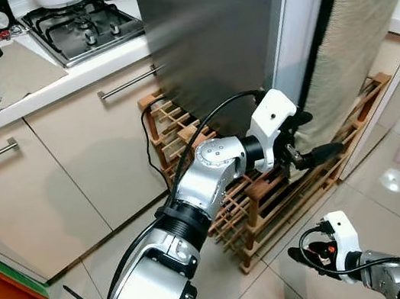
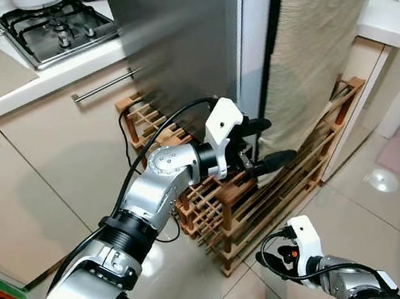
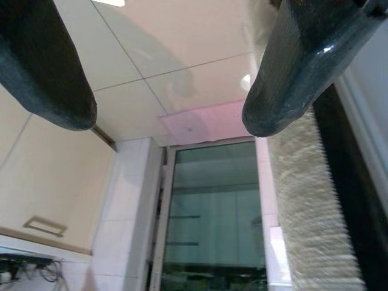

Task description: Restocking fridge

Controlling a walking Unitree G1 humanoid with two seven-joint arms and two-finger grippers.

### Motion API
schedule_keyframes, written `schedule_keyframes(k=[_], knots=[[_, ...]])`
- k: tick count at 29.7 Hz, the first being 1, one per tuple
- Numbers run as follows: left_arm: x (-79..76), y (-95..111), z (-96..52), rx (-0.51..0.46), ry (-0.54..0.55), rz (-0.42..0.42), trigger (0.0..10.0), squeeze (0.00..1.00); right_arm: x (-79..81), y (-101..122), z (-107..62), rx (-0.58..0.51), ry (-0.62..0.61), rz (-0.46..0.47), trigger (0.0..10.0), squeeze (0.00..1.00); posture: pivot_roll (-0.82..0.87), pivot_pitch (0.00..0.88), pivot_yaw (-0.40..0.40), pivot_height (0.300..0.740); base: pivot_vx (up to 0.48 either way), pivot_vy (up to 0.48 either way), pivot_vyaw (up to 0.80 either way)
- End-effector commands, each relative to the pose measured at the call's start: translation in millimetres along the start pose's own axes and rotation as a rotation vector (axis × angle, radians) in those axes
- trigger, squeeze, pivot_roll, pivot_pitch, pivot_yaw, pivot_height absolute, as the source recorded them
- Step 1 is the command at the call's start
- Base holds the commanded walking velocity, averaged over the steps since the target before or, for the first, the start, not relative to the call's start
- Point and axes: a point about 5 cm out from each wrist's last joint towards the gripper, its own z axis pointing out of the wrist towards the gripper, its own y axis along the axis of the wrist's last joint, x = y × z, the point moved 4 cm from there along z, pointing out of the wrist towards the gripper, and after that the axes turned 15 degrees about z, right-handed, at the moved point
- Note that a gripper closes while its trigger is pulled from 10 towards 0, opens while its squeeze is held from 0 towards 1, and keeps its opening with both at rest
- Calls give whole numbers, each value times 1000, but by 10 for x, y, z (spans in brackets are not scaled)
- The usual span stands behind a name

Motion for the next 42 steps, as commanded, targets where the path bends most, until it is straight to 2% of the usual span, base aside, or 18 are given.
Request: schedule_keyframes(k=[1, 3, 6, 11, 14, 15, 16, 17, 21, 22, 25, 31, 32, 36, 37, 39, 41, 42], knots=[[-309, 202, 327, -99, -54, -64, 10000, 0, 28, 47, -1, -2, 28, -44, 10000, 0, 14, 0, -4, 740, 0, 0, 0], [-295, 200, 327, -98, -39, -64, 10000, 0, 39, 61, -2, -11, 38, -58, 10000, 0, 18, 0, -5, 740, 0, 0, 0], [-188, 192, 323, -83, 42, -64, 10000, 0, 21, 95, -11, -23, 19, -111, 10000, 0, 21, 3, -7, 740, 0, 0, 0], [123, 109, 221, -36, 260, -90, 10000, 0, -154, 201, -73, -142, -165, -150, 10000, 0, 17, 13, -7, 740, 0, 0, 0], [235, 87, 147, -28, 329, -97, 10000, 0, 387, 656, 297, -254, -187, -211, 10000, 0, 12, 19, -7, 740, 0, 0, 0], [265, 81, 119, -27, 349, -96, 10000, 0, 475, 715, 333, -276, -192, -236, 10000, 0, 9, 22, -8, 740, 0, 0, 0], [265, 81, 119, -27, 349, -96, 10000, 0, 475, 715, 333, -276, -192, -236, 10000, 0, 9, 22, -8, 740, 0, 0, 0], [298, 70, 77, -29, 370, -96, 10000, 0, 481, 713, 299, -303, -203, -289, 10000, 0, 5, 25, -10, 740, 0, 0, 0], [299, 54, 58, -31, 380, -97, 10000, 0, 472, 711, 205, -365, -224, -368, 10000, 0, 0, 28, -13, 740, 0, 0, 0], [299, 54, 58, -31, 380, -97, 10000, 0, 472, 711, 205, -365, -224, -368, 10000, 0, 0, 28, -13, 740, 0, 0, 0], [312, 33, 41, -29, 398, -103, 10000, 0, 461, 813, 20, -503, -296, -377, 10000, 0, -7, 25, -17, 740, 0, 0, 0], [328, 31, 17, -31, 415, -103, 10000, 0, 459, 931, -193, -605, -350, -372, 10000, 0, -6, 18, -19, 740, 0, 0, 0], [349, 0, -20, -23, 437, -104, 10000, 0, 425, 953, -282, -645, -379, -367, 10000, 0, -5, 17, -18, 740, 0, 0, 0], [367, -40, -59, -13, 459, -107, 10000, 0, 389, 968, -354, -680, -404, -361, 10000, 0, -2, 10, -20, 740, 0, 0, 0], [392, -110, -120, 4, 499, -121, 10000, 0, 364, 997, -466, -735, -452, -362, 10000, 0, 0, 5, -21, 740, 0, 0, 0], [404, -135, -145, 10, 518, -127, 10000, 0, 360, 1009, -507, -757, -467, -360, 10000, 0, 0, 5, -21, 740, 0, 0, 0], [479, -210, -255, 38, 610, -123, 10000, 0, 400, 1048, -591, -809, -486, -372, 10000, 0, -1, 1, -19, 740, 0, 0, 0], [479, -210, -255, 38, 610, -123, 10000, 0, 400, 1048, -591, -809, -486, -372, 10000, 0, -1, 1, -19, 740, 0, 0, 0]])
